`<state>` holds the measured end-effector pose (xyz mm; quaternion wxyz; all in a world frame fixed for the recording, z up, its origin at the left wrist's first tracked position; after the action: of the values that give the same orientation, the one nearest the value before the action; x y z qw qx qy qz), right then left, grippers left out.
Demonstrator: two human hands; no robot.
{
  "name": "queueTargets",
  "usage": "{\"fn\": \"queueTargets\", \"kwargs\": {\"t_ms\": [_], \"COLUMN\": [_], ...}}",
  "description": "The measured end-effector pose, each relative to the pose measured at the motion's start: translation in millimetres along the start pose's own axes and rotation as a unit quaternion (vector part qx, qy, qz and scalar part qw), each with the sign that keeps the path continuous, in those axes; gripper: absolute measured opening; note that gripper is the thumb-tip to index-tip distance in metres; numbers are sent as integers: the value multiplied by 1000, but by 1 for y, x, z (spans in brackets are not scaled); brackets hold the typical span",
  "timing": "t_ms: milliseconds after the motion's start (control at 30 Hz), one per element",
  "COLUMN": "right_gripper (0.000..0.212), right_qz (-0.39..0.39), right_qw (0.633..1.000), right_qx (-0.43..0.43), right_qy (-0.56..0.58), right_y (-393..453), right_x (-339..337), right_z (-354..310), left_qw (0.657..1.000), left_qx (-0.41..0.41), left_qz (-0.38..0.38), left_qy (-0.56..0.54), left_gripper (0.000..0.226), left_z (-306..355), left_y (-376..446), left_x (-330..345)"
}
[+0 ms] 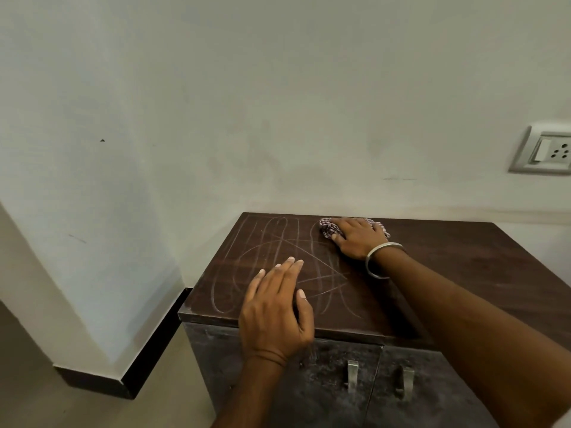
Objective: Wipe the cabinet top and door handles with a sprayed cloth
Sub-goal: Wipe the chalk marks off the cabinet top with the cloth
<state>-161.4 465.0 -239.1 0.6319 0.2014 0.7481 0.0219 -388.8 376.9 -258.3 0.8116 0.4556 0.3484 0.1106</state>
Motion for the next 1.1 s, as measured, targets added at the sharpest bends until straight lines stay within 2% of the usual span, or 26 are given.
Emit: {"fn": "queueTargets", "kwargs": {"t_ms": [333,433,633,767,1100], "right_gripper": [50,50,51,50,50], "right_qz": [9,7,4,21,27], "right_qw": [997,996,1000,1000,998], "right_qx": [70,80,8,-21,37], "right_qy": [-30,-25,-6,3,-30], "right_y": [-33,-35,-38,-47,-75], "right_x": [-21,-19,-7,-7,-32], "right_z": [65,50,-10,-20,51], "left_qw": [1000,1000,1000,1000,1000], "left_qx": [-1,-1,-2,-4,-5], "left_qz": [0,2,-1,1,3], "left_qy": [-2,-3,5,7,3], "left_gripper": [48,48,49,49,49], "left_z": [0,-1,-1,-2,0], "left_y": [-1,-1,-1,0,0], "left_x": [1,2,1,0,-1]}}
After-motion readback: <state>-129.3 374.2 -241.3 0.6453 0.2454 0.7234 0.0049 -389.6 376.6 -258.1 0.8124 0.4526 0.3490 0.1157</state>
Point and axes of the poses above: each hand's wrist, its own y-axis towards the middle knuckle, its own x-axis out of the palm, z = x × y, the point moved 6 cm from there along y, towards the middle knuckle, and after that the axes turned 15 degrees about z, right-handed, at the moved point
